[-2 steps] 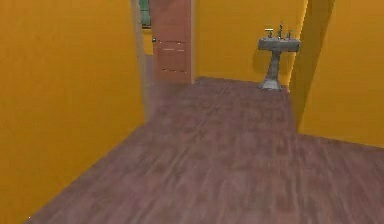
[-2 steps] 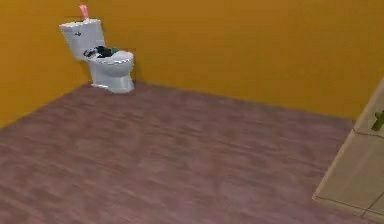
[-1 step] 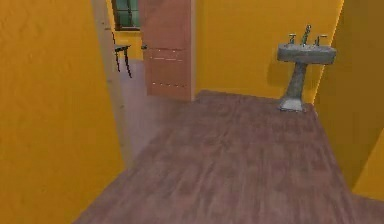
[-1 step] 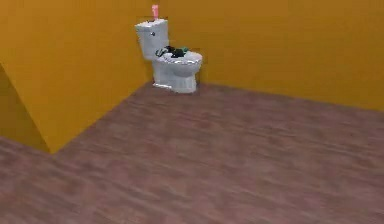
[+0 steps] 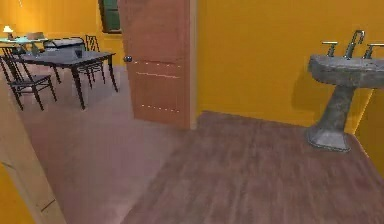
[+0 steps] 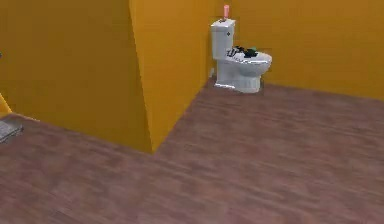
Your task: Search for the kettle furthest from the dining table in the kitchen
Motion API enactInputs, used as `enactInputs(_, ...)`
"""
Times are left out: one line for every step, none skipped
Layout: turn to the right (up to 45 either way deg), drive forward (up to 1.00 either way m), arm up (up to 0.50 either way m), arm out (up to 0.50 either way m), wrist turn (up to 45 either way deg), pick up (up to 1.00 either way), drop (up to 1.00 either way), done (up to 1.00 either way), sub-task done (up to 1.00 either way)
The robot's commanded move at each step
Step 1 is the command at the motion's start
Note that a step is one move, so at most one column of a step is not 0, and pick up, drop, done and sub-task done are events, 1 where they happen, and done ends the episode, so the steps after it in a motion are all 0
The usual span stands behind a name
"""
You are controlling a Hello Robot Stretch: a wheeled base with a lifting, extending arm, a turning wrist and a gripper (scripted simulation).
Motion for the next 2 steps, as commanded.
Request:
enactInputs(0.0,0.65,0.00,0.00,0.0,0.00,0.00,0.00,0.00)
enactInputs(-12.0,0.00,0.00,0.00,0.0,0.00,0.00,0.00,0.00)
